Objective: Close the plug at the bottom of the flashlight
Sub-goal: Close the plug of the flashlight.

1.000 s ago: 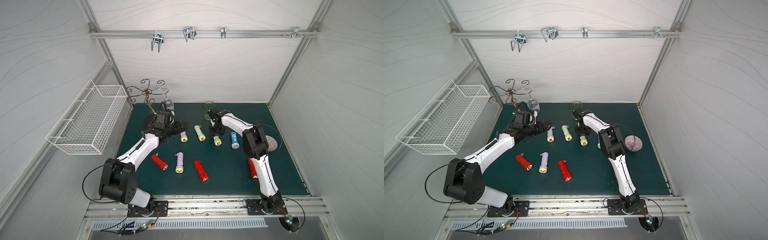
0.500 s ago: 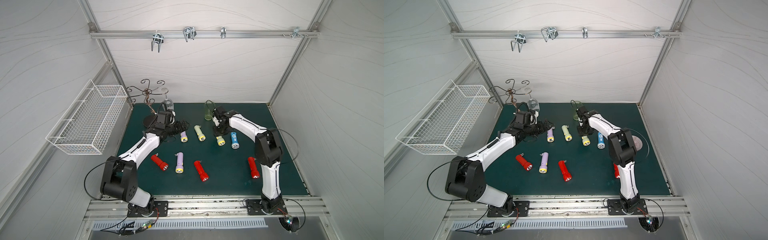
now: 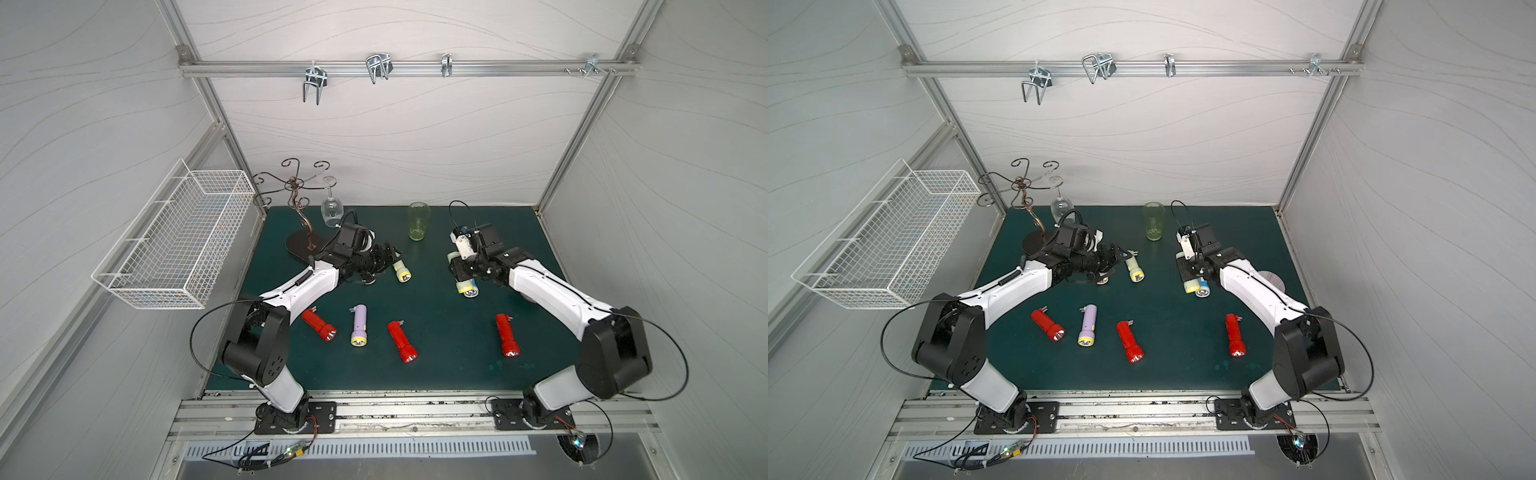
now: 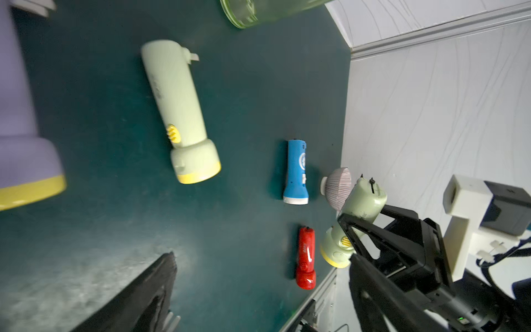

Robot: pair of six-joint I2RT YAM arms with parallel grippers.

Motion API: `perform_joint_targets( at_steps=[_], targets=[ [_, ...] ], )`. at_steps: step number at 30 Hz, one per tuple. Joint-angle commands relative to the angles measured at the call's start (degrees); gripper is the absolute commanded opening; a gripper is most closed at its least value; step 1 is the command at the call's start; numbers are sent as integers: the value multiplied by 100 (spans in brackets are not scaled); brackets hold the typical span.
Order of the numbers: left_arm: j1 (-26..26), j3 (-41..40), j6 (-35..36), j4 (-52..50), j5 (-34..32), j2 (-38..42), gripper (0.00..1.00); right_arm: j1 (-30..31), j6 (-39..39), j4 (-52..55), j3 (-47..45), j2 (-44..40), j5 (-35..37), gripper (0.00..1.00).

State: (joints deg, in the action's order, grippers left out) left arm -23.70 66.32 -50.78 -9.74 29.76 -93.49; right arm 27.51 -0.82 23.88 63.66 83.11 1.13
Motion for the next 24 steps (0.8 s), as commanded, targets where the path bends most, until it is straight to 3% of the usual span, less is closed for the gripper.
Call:
perform_joint_targets(
  at_steps=[1,4,9,17,24],
  targets=[
    [-214,469,-744,136,236,-72,95,-59,740,-1303,-512,-490,16,0],
    [-369,646,-1180,273,225,-103,94,-118,1566,-2847,-1482,-817,-527,0],
    [-416,572,-2178,891,270,-65,93,-115,2242,-5040,-2599,-963,-1060,0],
    [-603,390,-3320,1241,442,-2,90,266,3280,-5704,-2789,-733,-969,0],
    [-773,175,-4077,1800,498,-94,76,334,3487,-5928,-2791,-573,-1057,0]
  ],
)
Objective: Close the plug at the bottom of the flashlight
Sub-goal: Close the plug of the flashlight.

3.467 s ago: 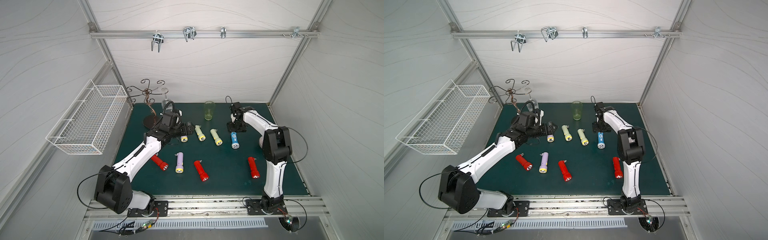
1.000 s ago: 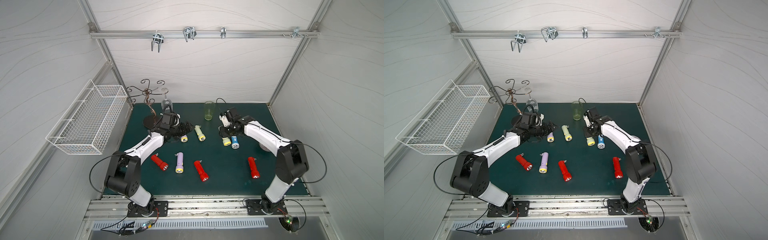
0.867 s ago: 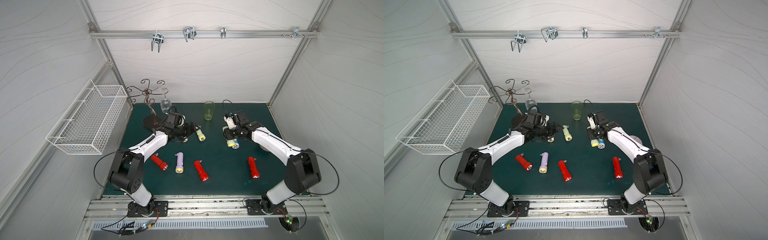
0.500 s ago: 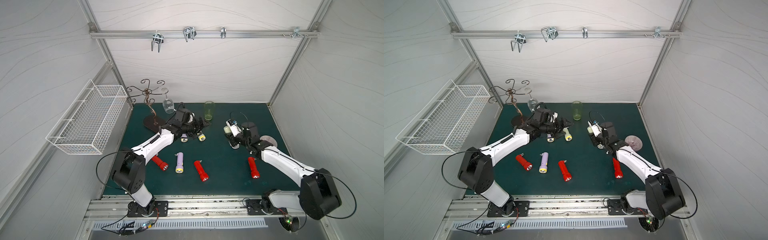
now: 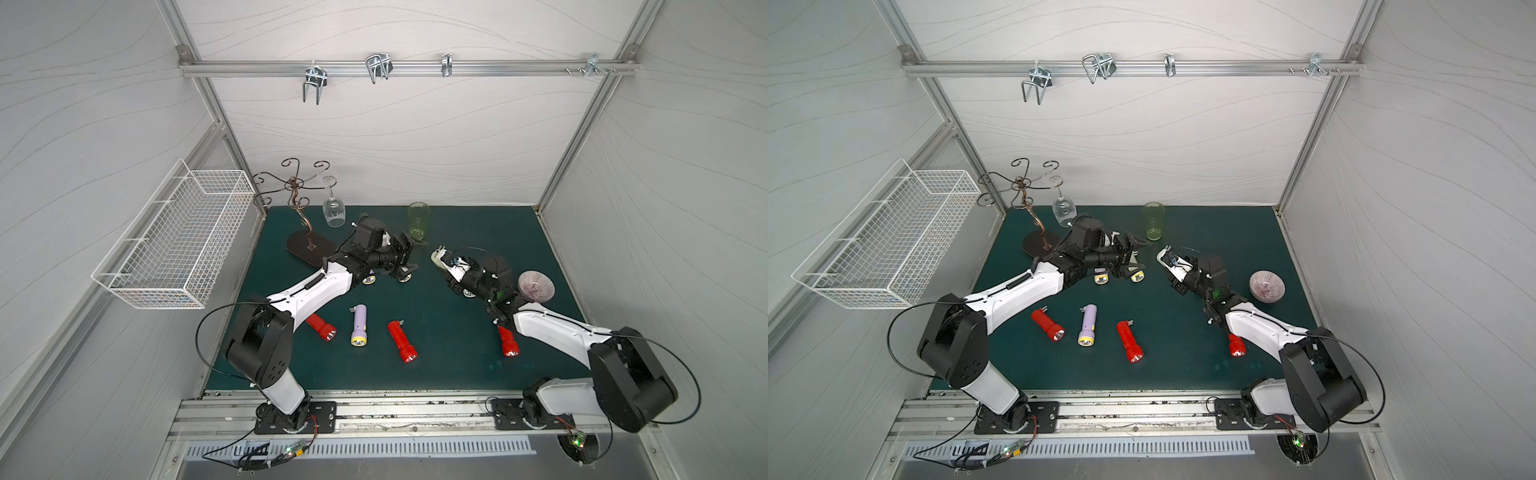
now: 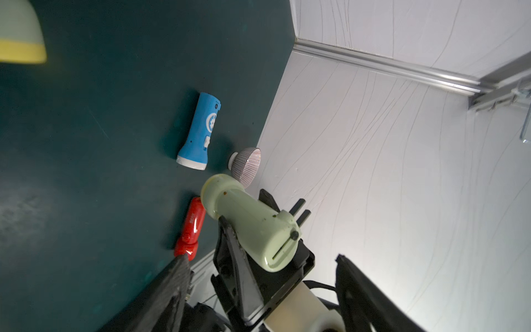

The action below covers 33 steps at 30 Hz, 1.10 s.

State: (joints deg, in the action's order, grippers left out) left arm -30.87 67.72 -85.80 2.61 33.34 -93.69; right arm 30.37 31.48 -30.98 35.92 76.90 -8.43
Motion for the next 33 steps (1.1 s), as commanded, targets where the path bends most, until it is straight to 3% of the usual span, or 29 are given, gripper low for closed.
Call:
perform_joint_targets(
  at_steps=[1,12,22,33],
  targets=[
    [-74,38,-610,569,143,-75,74,54,269,-430,-8,62,-88,0],
    [-223,-247,-1219,727,-191,20,63,121,363,-380,-33,62,-151,0],
    [-296,-119,-1432,815,-195,-53,66,192,394,-292,-15,136,-272,0],
    [-384,-159,-1620,864,-152,-114,59,263,437,-256,-15,132,-314,0]
  ],
)
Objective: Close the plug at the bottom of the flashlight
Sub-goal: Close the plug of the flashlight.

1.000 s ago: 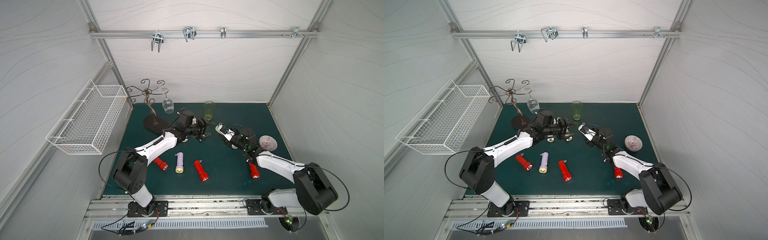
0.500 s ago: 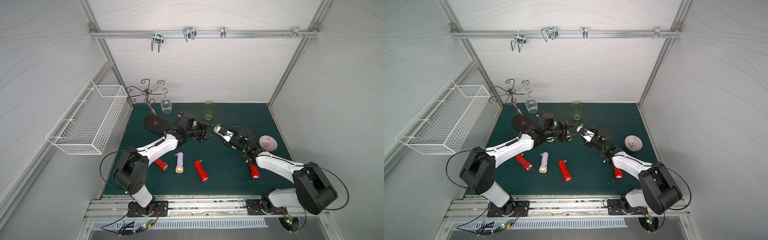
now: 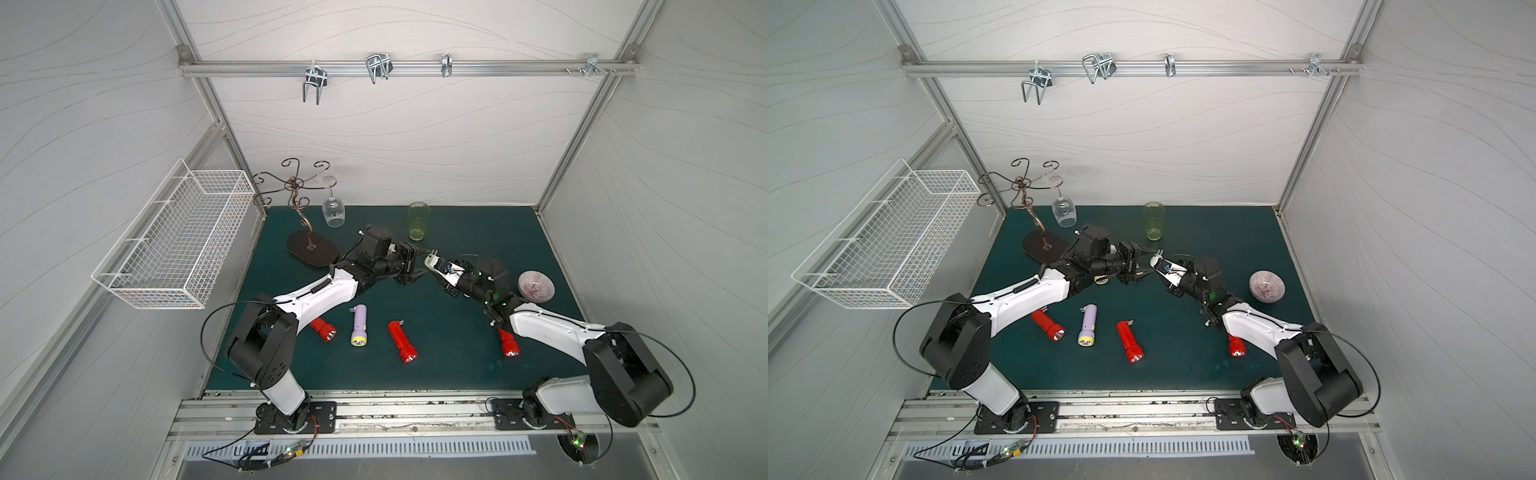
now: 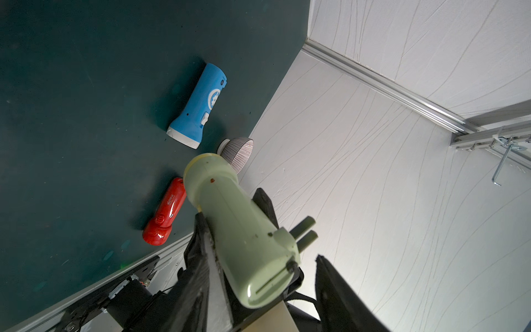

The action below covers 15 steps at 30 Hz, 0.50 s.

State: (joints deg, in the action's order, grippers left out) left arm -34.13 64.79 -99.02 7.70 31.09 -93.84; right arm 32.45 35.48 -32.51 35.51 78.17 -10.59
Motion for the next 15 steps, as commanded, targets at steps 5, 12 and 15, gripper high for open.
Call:
perform_joint_targets(
  at_steps=[5,12,15],
  targets=[
    [-76,108,-357,370,83,-113,56,100,96,-97,53,-39,-148,0],
    [-89,26,-444,469,102,-139,48,178,117,-139,30,-171,-132,0],
    [-102,4,-486,581,128,-152,44,216,99,-162,76,-163,-162,0]
  ],
)
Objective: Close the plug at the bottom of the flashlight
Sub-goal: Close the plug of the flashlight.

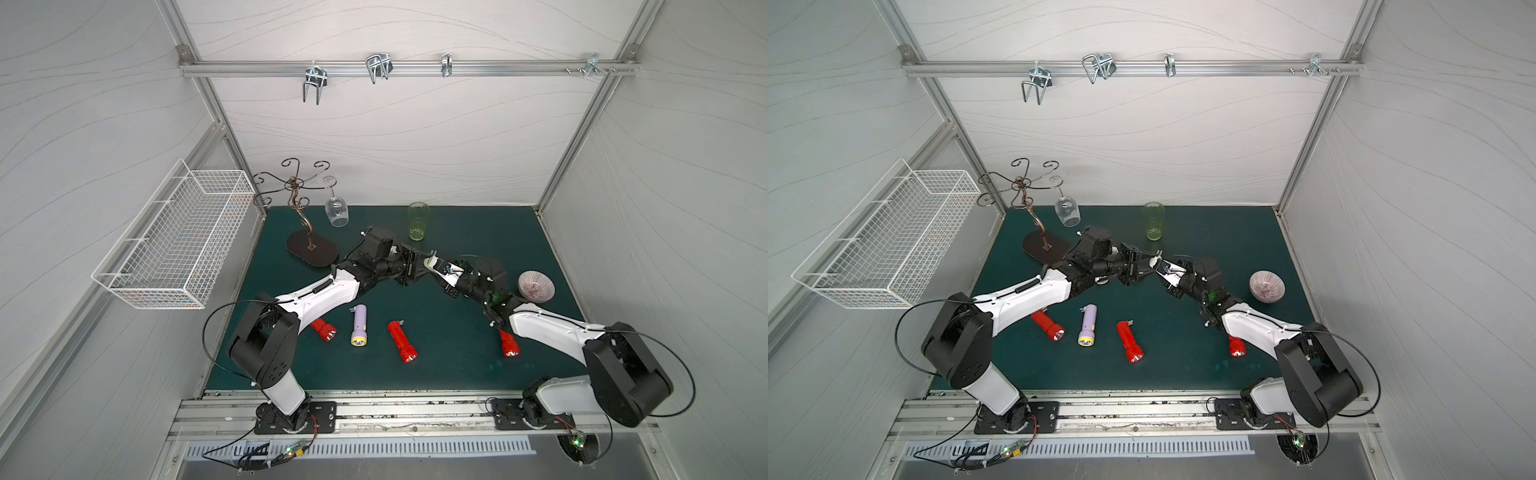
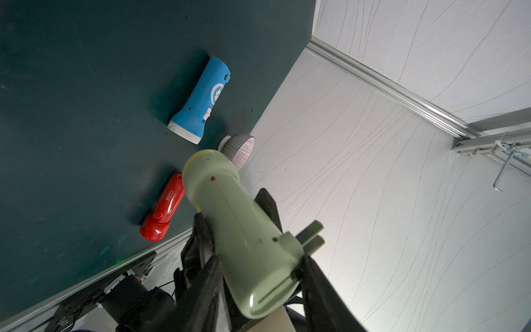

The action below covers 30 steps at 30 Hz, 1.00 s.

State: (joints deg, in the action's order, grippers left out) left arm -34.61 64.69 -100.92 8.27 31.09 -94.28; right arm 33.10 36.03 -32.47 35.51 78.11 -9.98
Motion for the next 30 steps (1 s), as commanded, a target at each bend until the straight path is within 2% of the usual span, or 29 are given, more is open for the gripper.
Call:
perform_joint_targets(
  at_steps=[1,3,9,18,25,30],
  targets=[
    [-55,19,-297,531,126,-116,42,172,44,-172,102,-141,-221,0],
    [-70,15,-310,581,138,-123,38,204,49,-178,155,-103,-223,0],
    [-81,22,-271,656,152,-117,34,275,44,-224,261,20,-224,0],
    [-81,19,-213,768,178,-106,17,305,-17,-222,298,2,-155,0],
    [-16,-15,-76,816,178,-66,17,310,-147,-79,280,1,284,0],
    [284,-44,637,447,124,130,20,310,-258,245,264,-10,731,0]
  ],
)
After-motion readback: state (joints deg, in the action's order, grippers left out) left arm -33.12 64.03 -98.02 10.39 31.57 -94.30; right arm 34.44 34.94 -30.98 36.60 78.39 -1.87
